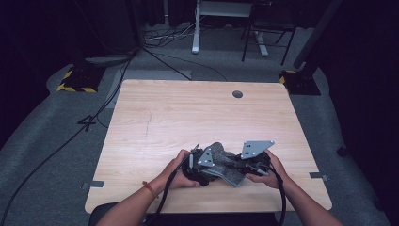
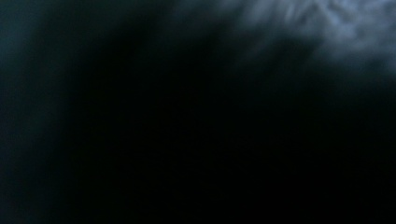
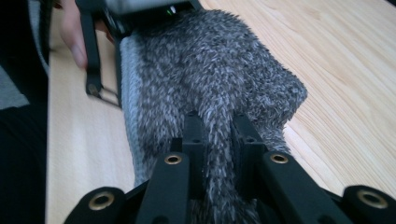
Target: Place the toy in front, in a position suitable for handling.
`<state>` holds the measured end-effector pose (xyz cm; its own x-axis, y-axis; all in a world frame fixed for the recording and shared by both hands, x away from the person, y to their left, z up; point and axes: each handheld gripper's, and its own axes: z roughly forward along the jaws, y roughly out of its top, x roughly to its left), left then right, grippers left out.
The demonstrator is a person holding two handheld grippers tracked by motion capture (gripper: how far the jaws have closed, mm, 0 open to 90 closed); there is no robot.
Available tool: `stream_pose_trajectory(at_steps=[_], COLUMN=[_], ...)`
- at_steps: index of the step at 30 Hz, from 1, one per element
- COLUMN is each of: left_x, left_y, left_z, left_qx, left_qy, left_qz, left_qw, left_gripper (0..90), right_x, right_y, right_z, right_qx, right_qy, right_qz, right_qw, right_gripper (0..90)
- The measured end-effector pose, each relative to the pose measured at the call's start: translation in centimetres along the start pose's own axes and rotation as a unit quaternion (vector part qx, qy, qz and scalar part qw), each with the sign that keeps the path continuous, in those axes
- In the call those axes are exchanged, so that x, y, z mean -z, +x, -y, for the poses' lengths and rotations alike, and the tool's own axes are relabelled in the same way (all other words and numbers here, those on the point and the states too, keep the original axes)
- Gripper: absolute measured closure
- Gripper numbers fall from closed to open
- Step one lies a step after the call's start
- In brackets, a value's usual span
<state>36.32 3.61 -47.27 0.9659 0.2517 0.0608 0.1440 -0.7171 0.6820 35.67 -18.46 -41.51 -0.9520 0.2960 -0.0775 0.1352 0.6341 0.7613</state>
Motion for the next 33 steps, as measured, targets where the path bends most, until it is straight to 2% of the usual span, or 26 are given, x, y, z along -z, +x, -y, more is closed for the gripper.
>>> stream_pose_trajectory(at_steps=[3, 4, 6, 10, 12, 14, 16, 19, 21, 23, 28, 31, 33], left_x=[-0.1, -0.1, 0.1, 0.6, 1.0, 1.4, 1.6, 1.4, 1.2, 1.0, 1.0, 1.2, 1.3], left_y=[-0.1, 0.0, 0.1, 0.1, 0.2, 0.2, 0.3, 0.3, 0.2, 0.1, 0.1, 0.0, 0.0], left_z=[-0.5, -0.5, -0.5, -0.4, -0.3, -0.3, -0.2, -0.3, -0.5, -0.7, -0.7, -0.7, -0.8], left_qx=[-0.012, -0.006, -0.008, -0.011, -0.012, -0.011, -0.008, -0.01, -0.012, -0.017, -0.018, -0.018, -0.019], left_qy=[0.009, 0.009, 0.014, 0.019, 0.015, 0.006, 0.005, 0.011, 0.014, 0.021, 0.02, 0.02, 0.022], left_qz=[-0.015, -0.013, -0.022, -0.028, -0.024, -0.02, -0.016, -0.02, -0.019, -0.022, -0.03, -0.031, -0.033], left_qw=[0.9998, 0.9999, 0.9996, 0.9994, 0.9995, 0.9997, 0.9998, 0.9997, 0.9997, 0.9994, 0.9992, 0.9991, 0.999], left_gripper=[33.7, 33.7, 33.7, 33.8, 33.8, 33.8, 33.8, 33.8, 33.8, 33.8, 33.8, 33.8, 33.8], right_x=[-0.7, -0.8, -1.1, -1.6, -1.5, -1.3, -1.0, -0.6, -0.6, -0.8, -1.2, -1.4, -1.4], right_y=[0.0, -0.1, 0.0, 0.6, 0.2, -0.6, -1.1, -0.9, -0.3, 0.8, 2.3, 2.6, 2.4], right_z=[-0.7, -0.9, -1.3, -1.9, -1.8, -1.2, -0.7, -0.7, -1.1, -1.9, -2.9, -3.1, -2.9], right_qx=[-0.002, -0.001, 0.008, 0.043, 0.043, 0.032, 0.021, 0.026, 0.037, 0.058, 0.077, 0.086, 0.083], right_qy=[0.01, 0.012, 0.014, 0.036, 0.044, 0.05, 0.047, 0.04, 0.036, 0.034, 0.023, 0.025, 0.03], right_qz=[0.002, 0.002, 0.009, 0.045, 0.059, 0.072, 0.072, 0.071, 0.064, 0.06, 0.034, 0.041, 0.05], right_qw=[1.0, 0.9999, 0.9998, 0.9974, 0.9963, 0.9956, 0.9961, 0.9963, 0.9966, 0.9959, 0.9962, 0.9951, 0.9948], right_gripper=[78.7, 78.7, 78.6, 79.0, 79.3, 79.6, 79.6, 79.6, 79.6, 79.6, 79.5, 79.5, 79.5])
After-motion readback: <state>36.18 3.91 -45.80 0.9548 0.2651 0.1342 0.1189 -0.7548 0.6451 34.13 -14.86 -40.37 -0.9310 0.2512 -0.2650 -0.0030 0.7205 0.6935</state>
